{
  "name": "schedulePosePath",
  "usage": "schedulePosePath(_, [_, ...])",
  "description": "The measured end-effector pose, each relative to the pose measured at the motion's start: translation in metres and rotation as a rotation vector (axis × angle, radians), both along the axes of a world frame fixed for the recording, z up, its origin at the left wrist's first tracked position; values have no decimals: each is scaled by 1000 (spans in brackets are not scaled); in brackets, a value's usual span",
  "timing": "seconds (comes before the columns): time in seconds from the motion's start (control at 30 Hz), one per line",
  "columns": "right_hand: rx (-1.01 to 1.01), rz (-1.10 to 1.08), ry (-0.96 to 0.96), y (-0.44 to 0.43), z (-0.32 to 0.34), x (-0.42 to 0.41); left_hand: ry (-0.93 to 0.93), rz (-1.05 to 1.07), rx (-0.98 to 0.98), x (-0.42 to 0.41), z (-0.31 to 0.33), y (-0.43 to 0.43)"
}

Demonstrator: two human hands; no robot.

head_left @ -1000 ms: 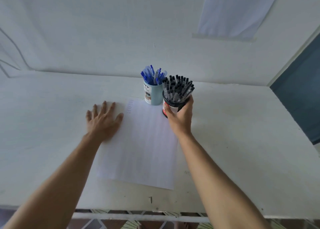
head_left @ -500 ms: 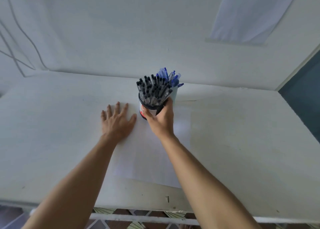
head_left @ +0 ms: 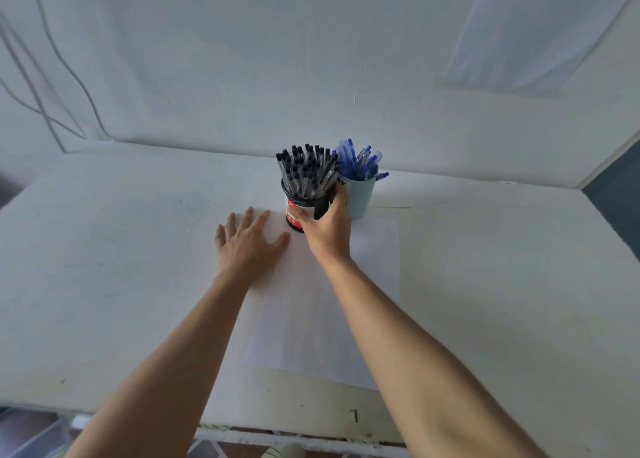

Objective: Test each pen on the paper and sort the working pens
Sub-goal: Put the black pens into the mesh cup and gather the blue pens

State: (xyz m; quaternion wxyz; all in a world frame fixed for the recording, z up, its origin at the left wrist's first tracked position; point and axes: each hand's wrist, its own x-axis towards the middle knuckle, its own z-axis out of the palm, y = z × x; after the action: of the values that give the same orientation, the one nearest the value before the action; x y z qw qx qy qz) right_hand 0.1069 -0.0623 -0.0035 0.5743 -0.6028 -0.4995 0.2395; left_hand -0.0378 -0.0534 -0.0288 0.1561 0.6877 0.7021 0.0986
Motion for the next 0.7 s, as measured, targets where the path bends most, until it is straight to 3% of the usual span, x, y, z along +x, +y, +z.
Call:
schedulePosePath(0.1, [-80,-24,-111,-10,1,8,-162,44,-97,5,14,8])
schedulePosePath(0.2, [-97,-203,-154,-20,-5,25,-309,28,-74,19,24,11])
schedulePosePath(0.3, [-47,-344,-94,-16,-13,40,-433,-109,-32,30,29,13])
schedulePosePath(0.43, [-254,-221,56,5,-16,57,-715,-103,-4,44,29,15])
schedulePosePath(0.7, [-272,-100,-16,20,-26,81,-680,53,103,64,35,16])
